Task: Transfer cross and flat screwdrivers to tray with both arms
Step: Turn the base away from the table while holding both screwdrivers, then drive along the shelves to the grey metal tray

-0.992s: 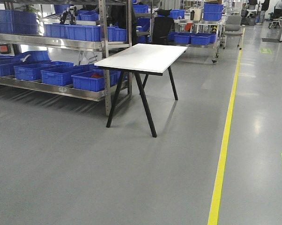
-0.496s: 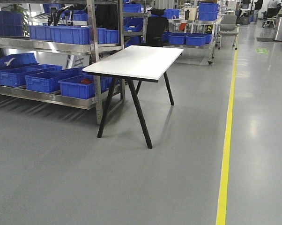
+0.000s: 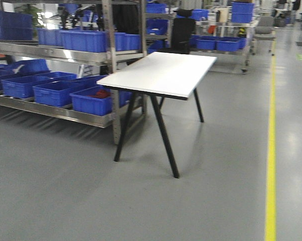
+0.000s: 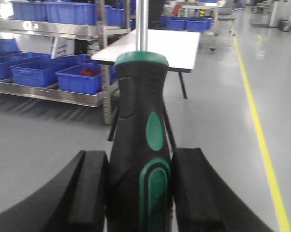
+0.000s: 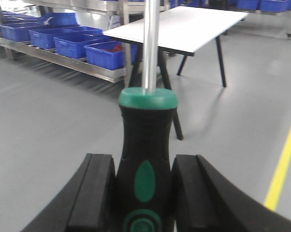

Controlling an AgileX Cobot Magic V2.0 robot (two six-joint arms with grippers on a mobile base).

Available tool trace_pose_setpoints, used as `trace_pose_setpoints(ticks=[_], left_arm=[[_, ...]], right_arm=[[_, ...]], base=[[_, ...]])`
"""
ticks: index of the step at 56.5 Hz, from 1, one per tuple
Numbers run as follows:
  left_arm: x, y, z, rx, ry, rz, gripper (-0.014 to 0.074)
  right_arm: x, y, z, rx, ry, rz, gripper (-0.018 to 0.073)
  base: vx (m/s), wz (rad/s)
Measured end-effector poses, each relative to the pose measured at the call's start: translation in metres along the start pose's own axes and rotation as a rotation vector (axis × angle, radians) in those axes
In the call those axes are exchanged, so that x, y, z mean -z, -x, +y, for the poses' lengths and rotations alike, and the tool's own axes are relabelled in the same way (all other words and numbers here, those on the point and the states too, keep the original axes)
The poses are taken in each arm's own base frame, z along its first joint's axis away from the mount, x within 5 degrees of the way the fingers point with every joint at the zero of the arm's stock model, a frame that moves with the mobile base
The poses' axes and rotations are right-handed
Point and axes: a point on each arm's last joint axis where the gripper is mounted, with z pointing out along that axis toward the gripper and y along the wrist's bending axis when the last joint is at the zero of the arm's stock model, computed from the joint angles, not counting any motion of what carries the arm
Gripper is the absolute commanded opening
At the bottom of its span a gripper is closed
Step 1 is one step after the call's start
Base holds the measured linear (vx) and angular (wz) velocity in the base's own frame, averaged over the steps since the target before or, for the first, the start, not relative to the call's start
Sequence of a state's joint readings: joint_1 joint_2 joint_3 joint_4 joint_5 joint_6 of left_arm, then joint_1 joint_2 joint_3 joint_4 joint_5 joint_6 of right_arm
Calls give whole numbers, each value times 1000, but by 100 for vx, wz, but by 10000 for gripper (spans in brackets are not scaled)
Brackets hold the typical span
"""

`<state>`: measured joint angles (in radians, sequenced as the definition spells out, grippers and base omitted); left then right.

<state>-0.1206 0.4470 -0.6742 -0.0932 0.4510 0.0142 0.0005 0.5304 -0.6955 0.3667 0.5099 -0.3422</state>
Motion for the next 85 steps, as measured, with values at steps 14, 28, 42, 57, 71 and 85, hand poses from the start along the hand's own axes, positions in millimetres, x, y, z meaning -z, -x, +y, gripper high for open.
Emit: trace_pose_setpoints(ticks=[14, 28, 42, 57, 71, 85], left_arm=[[0, 0, 0, 0, 0, 3, -6], [0, 0, 0, 0, 0, 3, -6], [0, 0, 0, 0, 3, 4, -6], [0, -1, 0, 0, 3, 6, -6], [0, -1, 0, 0, 3, 6, -6], [0, -1, 0, 0, 3, 8, -6]], right_arm=[[0, 0, 0, 1, 0, 0, -8], [0, 0, 0, 1, 0, 0, -8], [0, 0, 0, 0, 0, 0, -8], [0, 0, 0, 0, 0, 0, -8], [0, 0, 0, 0, 0, 0, -8], [0, 0, 0, 0, 0, 0, -8]], base=[[53, 56], [55, 83], [56, 83], [57, 59], [58, 27], [57, 15]])
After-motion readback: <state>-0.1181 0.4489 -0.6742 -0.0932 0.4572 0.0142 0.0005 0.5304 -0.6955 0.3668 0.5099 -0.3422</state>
